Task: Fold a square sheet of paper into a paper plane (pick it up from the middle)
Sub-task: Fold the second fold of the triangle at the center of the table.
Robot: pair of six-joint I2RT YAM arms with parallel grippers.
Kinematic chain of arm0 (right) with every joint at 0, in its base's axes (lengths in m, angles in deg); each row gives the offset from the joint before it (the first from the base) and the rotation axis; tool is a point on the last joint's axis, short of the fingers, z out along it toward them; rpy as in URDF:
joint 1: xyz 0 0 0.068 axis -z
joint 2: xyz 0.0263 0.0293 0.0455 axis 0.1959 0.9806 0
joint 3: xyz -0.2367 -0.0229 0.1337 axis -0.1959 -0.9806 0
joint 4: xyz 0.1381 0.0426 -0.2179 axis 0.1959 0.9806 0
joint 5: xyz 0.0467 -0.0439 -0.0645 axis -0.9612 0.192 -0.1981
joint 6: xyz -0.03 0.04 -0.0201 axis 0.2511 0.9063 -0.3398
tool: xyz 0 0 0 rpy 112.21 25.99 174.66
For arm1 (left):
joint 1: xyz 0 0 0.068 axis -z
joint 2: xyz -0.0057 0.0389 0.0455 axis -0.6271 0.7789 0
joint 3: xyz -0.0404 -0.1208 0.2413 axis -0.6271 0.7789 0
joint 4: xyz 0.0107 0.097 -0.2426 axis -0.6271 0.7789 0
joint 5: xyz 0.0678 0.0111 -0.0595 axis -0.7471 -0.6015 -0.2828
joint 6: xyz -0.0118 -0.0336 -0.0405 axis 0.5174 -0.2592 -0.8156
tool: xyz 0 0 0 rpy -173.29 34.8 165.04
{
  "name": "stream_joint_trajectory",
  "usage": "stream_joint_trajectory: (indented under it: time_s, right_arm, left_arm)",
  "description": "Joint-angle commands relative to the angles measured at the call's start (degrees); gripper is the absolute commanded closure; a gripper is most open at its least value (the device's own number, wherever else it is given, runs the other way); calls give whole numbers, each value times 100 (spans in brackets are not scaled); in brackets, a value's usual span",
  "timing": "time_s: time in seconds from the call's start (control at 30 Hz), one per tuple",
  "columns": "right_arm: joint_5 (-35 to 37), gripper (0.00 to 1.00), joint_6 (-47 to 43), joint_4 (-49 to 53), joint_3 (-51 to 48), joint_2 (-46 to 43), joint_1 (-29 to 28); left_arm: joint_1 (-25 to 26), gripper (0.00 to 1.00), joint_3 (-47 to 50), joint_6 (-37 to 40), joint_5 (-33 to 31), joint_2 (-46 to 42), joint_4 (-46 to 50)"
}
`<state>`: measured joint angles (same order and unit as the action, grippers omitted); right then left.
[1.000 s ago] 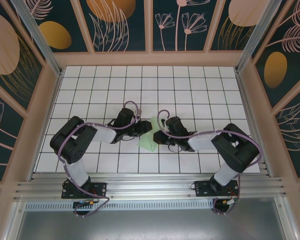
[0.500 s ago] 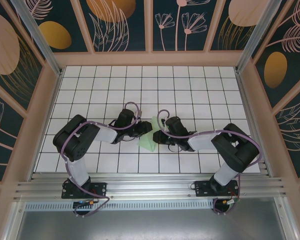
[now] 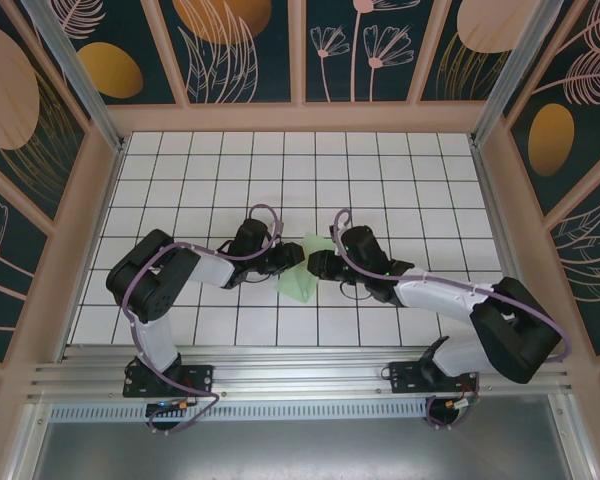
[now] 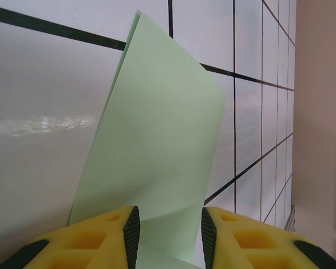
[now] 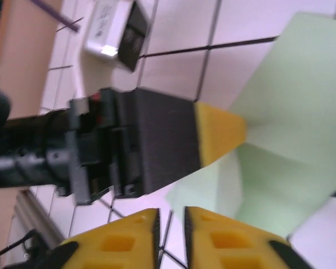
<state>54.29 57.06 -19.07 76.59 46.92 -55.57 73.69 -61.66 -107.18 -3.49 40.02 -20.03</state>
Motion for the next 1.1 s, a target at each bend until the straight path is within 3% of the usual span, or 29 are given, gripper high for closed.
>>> stream_joint_trajectory:
  time_s: [0.0,0.2,1.07]
  right_arm:
    - [-500,87,371,-61,102,219,-284]
    - [-529,95,647,107,501,1023,-547]
    - [-374,91,934,618,138,1497,-348]
  left_arm:
    - [16,62,127,94,-128,190,266]
    - [23,62,136,93,-125,195,266]
    - [22,63,99,124,-119,262,376]
